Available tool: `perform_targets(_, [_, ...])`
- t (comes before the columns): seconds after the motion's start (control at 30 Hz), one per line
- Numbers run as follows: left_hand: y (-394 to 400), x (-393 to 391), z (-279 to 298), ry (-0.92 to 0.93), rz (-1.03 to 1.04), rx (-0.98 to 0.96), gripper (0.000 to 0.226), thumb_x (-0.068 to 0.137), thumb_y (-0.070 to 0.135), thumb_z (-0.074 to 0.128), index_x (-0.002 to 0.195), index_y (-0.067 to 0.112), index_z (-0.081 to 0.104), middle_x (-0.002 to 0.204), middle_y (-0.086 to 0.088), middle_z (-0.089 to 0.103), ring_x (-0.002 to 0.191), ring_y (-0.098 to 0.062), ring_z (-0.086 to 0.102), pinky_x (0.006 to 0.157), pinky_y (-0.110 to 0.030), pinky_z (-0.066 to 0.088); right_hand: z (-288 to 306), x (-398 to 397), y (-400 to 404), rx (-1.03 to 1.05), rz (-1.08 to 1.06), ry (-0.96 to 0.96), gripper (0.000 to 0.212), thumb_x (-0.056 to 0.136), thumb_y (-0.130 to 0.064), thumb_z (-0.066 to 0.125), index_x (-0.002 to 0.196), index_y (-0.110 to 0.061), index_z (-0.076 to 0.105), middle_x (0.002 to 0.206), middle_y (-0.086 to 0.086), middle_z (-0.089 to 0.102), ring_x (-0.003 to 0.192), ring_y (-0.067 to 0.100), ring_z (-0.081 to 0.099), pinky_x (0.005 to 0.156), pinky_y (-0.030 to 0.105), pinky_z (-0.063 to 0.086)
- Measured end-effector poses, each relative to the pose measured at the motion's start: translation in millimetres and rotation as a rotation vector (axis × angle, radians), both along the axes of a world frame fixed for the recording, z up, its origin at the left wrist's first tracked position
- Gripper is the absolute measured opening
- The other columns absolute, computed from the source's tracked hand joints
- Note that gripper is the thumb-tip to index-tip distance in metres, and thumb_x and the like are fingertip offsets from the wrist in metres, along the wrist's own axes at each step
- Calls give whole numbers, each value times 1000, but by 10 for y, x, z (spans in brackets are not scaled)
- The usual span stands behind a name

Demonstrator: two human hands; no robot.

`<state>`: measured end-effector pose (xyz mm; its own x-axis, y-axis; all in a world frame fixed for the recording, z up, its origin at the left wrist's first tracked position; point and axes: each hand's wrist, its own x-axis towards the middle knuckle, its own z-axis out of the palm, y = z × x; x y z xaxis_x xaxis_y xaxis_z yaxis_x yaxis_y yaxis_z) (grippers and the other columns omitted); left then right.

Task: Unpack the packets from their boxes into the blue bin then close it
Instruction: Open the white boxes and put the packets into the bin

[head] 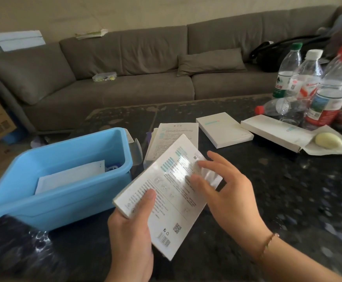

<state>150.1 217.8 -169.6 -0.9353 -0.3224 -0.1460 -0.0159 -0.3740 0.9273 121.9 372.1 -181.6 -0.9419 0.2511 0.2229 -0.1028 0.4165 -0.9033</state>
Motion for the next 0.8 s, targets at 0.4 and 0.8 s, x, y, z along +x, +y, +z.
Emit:
perform_targets(0.4, [63,100,-41,67,-100,-122,23,63,29,71,80,43,77,95,2,78,90,-16,75,76,-42,56,20,36,-7,5,-150,113,9,82,-41,70,77,-48,66,111,-39,53,99,-20,49,83,10,38])
perform_targets(0.8, [-158,-16,14,-136,-205,190,37,76,29,64,111,21,73,111,-11,74,102,-33,71,95,-58,47,423,-57,196,-230,-92,-150,24,104,-24,39,92,-14,58,80,-13,76,73,19,70,67,37,59])
